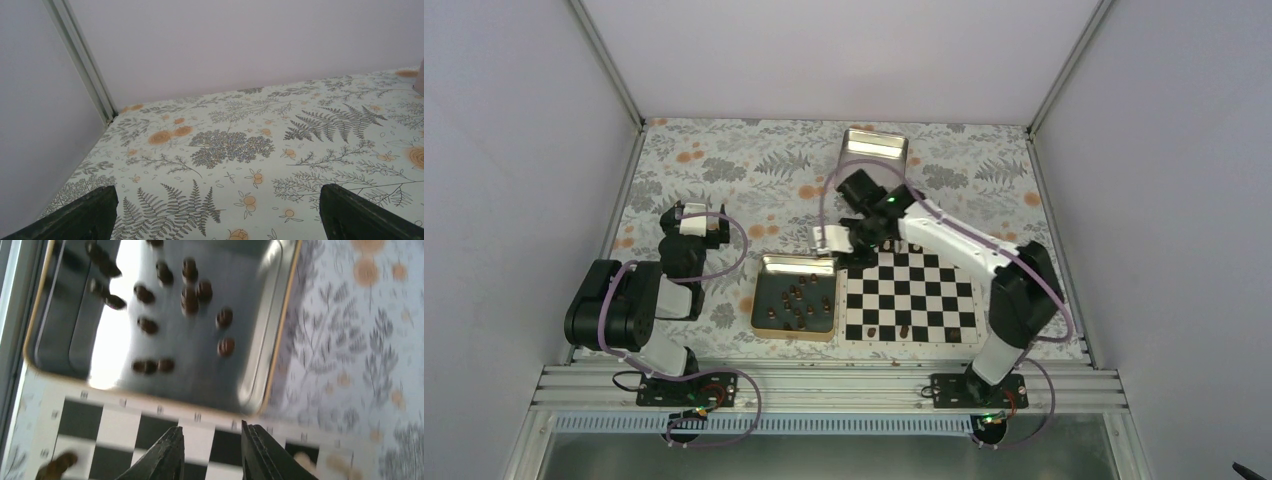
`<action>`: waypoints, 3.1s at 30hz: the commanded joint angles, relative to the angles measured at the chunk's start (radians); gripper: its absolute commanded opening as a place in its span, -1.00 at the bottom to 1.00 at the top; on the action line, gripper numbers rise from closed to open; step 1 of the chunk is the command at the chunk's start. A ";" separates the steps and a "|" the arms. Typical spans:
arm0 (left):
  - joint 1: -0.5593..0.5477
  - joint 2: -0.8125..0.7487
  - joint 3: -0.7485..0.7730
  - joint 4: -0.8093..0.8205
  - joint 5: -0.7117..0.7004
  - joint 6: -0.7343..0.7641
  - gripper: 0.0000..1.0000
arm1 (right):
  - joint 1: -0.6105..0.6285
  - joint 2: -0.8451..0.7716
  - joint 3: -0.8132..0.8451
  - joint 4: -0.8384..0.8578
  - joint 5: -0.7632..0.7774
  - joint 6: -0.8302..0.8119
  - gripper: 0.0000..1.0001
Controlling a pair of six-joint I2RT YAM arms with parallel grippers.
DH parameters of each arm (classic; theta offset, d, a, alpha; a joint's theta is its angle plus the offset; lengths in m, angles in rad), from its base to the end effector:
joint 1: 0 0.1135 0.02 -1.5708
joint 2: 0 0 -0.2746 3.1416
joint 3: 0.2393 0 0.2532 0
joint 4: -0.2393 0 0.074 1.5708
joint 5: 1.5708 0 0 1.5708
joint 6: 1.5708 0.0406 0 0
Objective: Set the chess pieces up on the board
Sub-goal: Pick up the chess piece from the storage box, then place the chess piece on the chessboard.
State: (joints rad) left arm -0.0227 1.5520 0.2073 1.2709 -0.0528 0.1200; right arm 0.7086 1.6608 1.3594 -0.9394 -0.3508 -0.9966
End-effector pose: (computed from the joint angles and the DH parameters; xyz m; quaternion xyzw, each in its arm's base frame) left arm 0.2427 -0.0034 0.1533 0.0343 0.7319 0.0524 0.6786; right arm 0.2443 0.2278 0.2652 -0.7502 0.6176 0.1471 0.1848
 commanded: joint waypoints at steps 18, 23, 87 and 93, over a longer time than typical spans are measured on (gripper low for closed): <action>-0.003 0.010 0.004 0.051 0.001 -0.003 1.00 | 0.246 0.347 0.128 0.298 0.003 0.190 -0.36; -0.003 0.010 0.004 0.051 0.001 -0.003 1.00 | 0.250 0.372 0.138 0.272 0.011 0.186 -0.38; -0.004 0.011 0.004 0.051 0.001 -0.002 1.00 | 0.020 -0.132 -0.090 0.048 0.070 0.208 -0.87; -0.003 0.011 0.006 0.050 0.001 -0.003 1.00 | -0.022 -0.222 -0.215 0.046 0.051 0.214 -0.87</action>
State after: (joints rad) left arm -0.0227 1.5520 0.2073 1.2709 -0.0525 0.1200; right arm 0.7101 1.4948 1.2060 -0.8814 -0.2825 -0.7990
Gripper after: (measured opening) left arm 0.999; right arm 0.113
